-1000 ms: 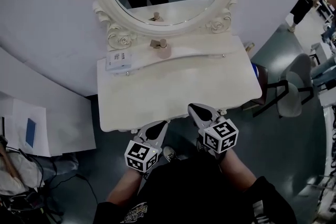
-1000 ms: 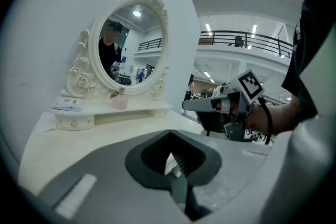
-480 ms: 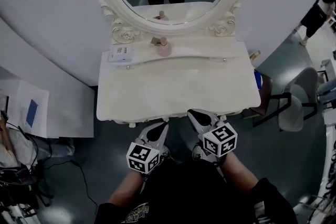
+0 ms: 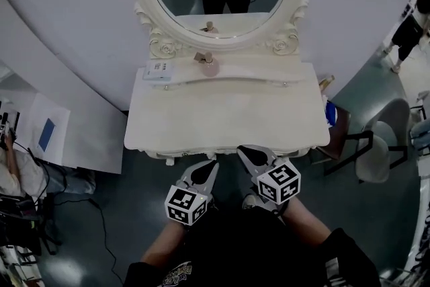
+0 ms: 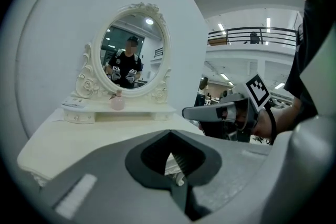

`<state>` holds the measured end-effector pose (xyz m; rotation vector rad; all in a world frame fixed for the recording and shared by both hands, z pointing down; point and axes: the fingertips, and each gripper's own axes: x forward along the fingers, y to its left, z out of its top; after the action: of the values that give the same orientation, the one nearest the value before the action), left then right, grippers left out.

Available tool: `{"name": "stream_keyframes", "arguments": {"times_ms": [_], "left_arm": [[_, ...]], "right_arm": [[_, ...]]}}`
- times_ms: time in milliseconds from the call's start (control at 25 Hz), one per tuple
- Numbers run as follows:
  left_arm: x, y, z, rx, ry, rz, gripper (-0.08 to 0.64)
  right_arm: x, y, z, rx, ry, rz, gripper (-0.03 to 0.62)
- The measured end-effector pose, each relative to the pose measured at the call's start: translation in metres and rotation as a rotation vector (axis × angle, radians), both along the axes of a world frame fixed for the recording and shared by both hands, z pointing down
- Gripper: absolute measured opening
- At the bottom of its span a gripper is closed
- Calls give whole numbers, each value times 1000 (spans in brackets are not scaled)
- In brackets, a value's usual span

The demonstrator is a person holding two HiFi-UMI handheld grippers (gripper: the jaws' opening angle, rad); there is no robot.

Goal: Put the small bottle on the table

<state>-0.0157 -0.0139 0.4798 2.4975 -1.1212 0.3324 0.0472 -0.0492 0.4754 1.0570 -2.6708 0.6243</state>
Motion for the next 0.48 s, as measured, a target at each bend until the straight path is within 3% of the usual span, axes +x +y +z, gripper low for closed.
{"name": "stream_keyframes", "arguments": {"times_ms": [160,480], "left_arm": [[-1,4,2,-46,86,-84,0],[13,15,6,-43,71,-131,0]], "right_arm": [[4,6,-3,14,7,-42,28],[16,12,-2,15,12,-95,28]]}}
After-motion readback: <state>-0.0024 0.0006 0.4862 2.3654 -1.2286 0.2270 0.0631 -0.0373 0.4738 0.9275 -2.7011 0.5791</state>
